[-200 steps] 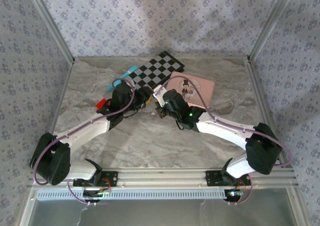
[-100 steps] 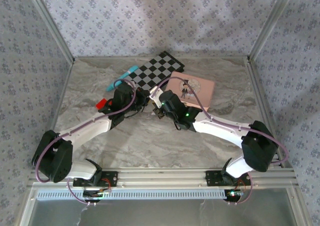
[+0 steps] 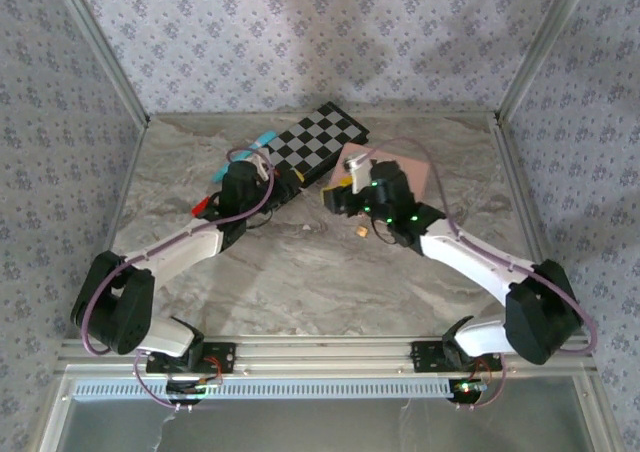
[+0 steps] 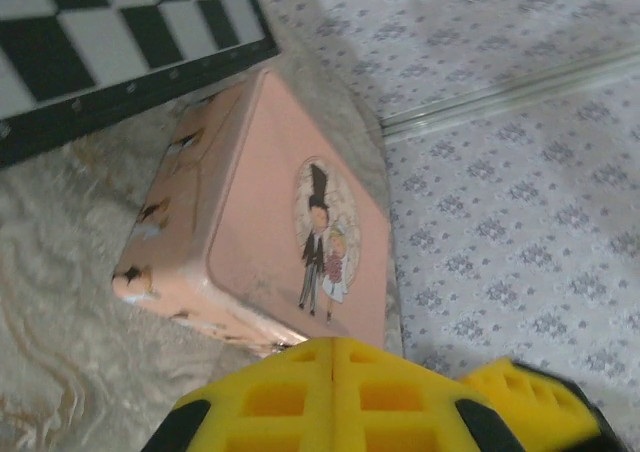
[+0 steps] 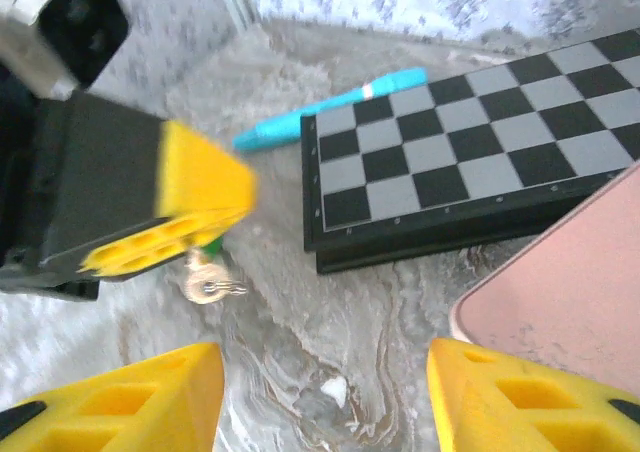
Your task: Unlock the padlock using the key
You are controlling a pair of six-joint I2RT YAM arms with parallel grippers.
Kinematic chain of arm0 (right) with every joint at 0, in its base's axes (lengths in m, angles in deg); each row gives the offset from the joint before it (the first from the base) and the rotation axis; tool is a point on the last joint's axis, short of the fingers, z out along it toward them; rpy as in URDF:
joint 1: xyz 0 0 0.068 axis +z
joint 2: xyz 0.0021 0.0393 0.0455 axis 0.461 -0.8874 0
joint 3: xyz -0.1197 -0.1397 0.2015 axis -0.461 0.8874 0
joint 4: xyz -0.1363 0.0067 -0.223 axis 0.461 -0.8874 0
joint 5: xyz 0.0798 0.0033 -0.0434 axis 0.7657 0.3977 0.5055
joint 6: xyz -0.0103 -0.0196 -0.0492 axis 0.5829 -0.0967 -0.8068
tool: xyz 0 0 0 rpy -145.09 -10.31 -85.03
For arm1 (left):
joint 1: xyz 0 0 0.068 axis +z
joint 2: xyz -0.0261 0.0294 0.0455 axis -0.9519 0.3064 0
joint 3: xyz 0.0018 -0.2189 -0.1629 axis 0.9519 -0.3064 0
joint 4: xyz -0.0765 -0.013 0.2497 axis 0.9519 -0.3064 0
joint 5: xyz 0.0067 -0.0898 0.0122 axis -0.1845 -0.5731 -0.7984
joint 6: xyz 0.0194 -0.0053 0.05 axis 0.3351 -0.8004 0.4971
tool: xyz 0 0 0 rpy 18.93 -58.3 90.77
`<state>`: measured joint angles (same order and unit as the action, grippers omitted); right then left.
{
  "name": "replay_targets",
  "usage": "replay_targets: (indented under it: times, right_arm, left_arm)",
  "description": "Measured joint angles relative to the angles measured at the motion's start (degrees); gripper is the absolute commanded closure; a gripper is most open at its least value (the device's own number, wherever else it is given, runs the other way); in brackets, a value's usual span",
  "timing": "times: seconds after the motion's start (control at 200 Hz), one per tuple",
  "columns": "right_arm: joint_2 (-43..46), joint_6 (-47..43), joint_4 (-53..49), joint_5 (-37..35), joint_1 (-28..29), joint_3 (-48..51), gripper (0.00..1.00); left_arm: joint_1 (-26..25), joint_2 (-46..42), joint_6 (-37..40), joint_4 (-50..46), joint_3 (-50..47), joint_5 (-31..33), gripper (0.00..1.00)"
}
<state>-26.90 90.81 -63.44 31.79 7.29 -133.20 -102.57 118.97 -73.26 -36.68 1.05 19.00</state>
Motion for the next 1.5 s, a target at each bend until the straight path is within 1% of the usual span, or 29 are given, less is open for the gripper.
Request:
replay_targets:
  times: [0.07, 0.17, 0.36, 0.48, 0.595, 0.755, 0.934, 1.079, 1.134, 1.214, 1.304, 1.499]
  right_arm:
    - [1.0, 6.6, 4.7, 5.0, -3.7, 3.0, 0.42]
    - [1.3, 14.5, 10.1, 10.1, -5.6, 6.4, 0.41]
    - [1.2, 24.5, 18.1, 15.7, -5.6, 8.3, 0.42]
    - [-0.5, 29.7, 26.1, 18.4, -5.6, 8.4, 0.44]
    - [-4.0, 34.2, 33.4, 21.0, -5.6, 8.4, 0.50]
    - [-8.2, 40.3, 44.0, 24.0, -5.6, 9.1, 0.57]
    - [-10.2, 44.7, 51.0, 25.5, -5.6, 9.7, 0.60]
    - [-10.2, 46.1, 53.3, 25.9, -5.4, 10.4, 0.65]
    - [-10.2, 46.5, 53.8, 25.9, -5.2, 10.4, 0.65]
    - [-10.2, 46.8, 54.3, 25.8, -4.8, 10.5, 0.61]
    - [-10.2, 46.9, 54.9, 25.9, -4.5, 10.9, 0.62]
    - [-10.2, 47.6, 55.8, 25.8, -4.1, 11.4, 0.70]
  left_arm:
    - [0.0, 0.0, 3.9, 2.6, 0.4, -1.4, 1.00]
    - [0.0, 0.0, 8.4, 6.8, 0.5, -3.6, 1.00]
    - [-0.3, 0.0, 12.4, 15.0, 0.5, -7.4, 1.00]
    - [-1.7, 0.0, 13.7, 18.7, 0.5, -9.3, 1.00]
    - [-3.0, 0.0, 14.2, 20.4, 0.5, -10.8, 1.00]
    - [-3.3, 0.0, 14.6, 20.8, 0.5, -10.1, 1.00]
    - [-3.9, -0.2, 14.6, 20.9, -0.1, -9.7, 1.00]
    - [-4.2, -0.7, 14.6, 21.3, -0.5, -9.0, 1.00]
    - [-4.3, -1.0, 14.6, 21.5, -0.9, -8.5, 1.00]
    - [-4.3, -1.4, 14.6, 21.7, -1.4, -7.7, 1.00]
    - [-4.3, -1.7, 14.5, 21.7, -2.0, -7.1, 1.00]
    - [-4.3, -1.8, 14.3, 21.7, -2.6, -5.6, 1.00]
